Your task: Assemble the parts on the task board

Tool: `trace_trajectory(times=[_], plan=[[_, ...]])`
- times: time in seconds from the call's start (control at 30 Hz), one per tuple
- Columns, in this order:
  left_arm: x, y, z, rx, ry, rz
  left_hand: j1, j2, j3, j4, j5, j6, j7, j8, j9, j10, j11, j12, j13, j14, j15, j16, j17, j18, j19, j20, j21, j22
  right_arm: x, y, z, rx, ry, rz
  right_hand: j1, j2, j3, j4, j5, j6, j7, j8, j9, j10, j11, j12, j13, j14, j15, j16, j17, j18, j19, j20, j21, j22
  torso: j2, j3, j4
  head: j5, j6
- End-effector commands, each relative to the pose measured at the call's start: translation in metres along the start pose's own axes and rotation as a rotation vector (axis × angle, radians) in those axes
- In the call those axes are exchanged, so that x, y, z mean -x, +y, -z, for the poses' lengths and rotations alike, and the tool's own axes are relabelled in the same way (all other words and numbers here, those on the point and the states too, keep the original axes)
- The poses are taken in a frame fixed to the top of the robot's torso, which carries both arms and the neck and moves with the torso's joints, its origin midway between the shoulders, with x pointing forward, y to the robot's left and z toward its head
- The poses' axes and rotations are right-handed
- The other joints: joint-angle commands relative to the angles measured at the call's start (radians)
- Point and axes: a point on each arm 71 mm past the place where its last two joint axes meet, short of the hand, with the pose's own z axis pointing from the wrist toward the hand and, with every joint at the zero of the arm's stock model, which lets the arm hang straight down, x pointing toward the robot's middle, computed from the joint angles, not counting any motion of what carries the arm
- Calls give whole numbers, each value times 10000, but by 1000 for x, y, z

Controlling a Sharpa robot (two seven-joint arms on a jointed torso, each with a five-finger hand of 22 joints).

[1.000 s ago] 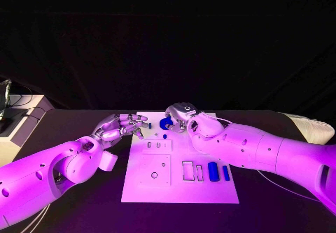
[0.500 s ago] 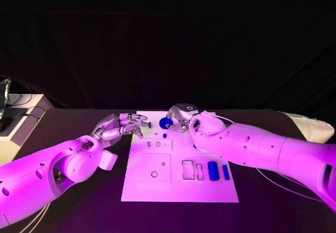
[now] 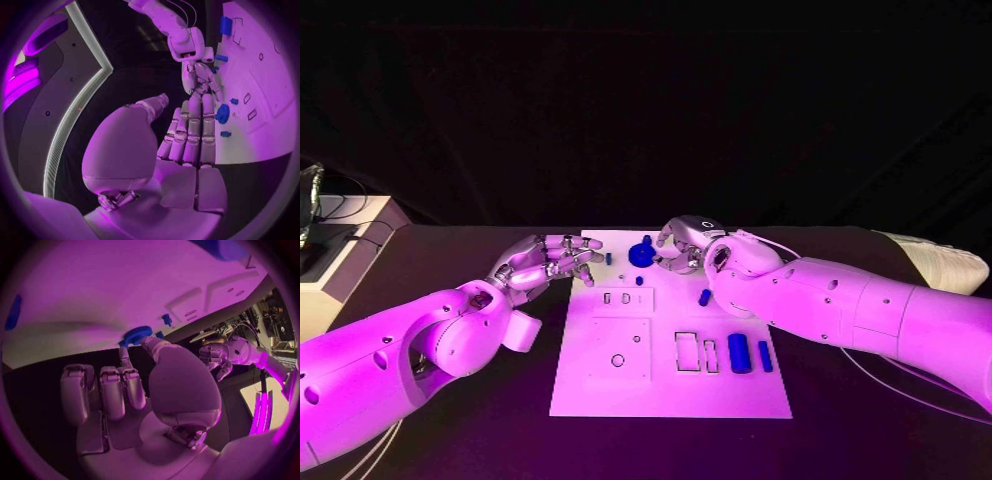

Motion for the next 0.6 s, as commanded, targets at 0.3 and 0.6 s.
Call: trace_trajectory(times=[0.3,0.6], plan=[[2,2,2,-21,23,9,-24,48,3,-35,33,53,101,0,11,-46,9,-9,10,48,-3,58,-13,51,49,3,34,14,22,-13,23,160,-1306,-796,52,10,126,-109,166,123,-4,-25,12,1047,-16,22,2634,1041,28,42,2634,-105,427,-1,-34,1750,-65,83,-129,39,84],[2,5,4,-72,-14,59,-24,52,10,-46,33,52,105,-6,11,-51,13,-8,11,48,0,60,-22,50,46,4,43,15,56,-52,51,341,-1683,-2160,1075,-229,666,-1203,-473,209,41,-99,15,1047,16,22,2634,1041,-3,42,2634,-69,336,-34,-179,1648,-123,105,-215,48,137]])
